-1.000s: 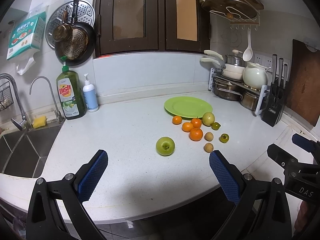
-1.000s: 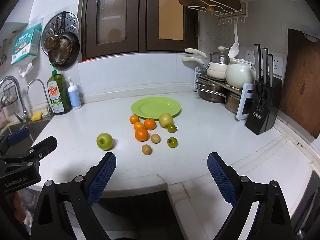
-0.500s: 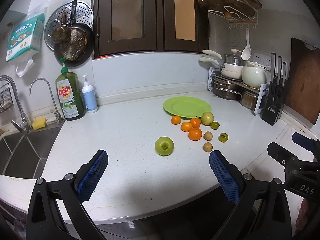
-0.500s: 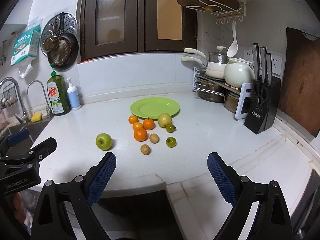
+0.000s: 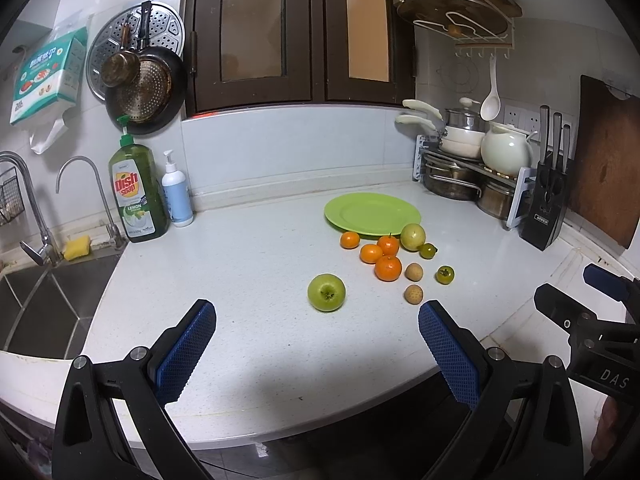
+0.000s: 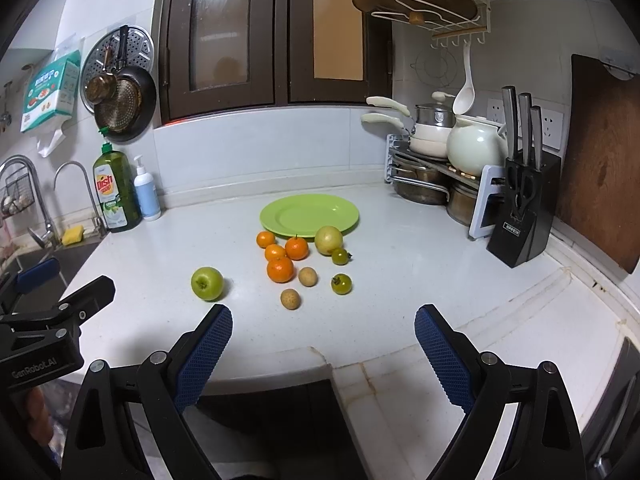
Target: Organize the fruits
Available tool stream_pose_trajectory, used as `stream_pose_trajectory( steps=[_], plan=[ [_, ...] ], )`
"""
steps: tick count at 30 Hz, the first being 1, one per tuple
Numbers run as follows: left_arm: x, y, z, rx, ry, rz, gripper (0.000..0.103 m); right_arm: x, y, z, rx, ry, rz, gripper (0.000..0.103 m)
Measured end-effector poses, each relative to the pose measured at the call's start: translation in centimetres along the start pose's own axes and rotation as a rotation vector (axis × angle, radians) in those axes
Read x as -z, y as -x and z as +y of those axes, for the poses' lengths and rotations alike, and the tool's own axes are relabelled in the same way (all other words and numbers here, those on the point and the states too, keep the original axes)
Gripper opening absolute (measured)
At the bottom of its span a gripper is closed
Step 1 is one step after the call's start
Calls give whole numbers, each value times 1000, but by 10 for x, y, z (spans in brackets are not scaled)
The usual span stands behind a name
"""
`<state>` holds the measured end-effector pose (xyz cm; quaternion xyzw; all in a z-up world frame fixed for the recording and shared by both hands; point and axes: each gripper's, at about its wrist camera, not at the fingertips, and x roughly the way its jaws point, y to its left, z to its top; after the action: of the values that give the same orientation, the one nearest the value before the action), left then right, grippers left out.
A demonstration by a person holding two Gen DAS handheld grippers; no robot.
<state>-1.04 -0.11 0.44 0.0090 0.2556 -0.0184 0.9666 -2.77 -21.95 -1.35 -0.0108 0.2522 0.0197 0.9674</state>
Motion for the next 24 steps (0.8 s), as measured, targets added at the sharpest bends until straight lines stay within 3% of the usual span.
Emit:
stream_pose_trajectory(
  steps=[24],
  plan=[
    [-2,-5,2,2,0,5,103,-4,-5,4,-14,4,6,93]
  ],
)
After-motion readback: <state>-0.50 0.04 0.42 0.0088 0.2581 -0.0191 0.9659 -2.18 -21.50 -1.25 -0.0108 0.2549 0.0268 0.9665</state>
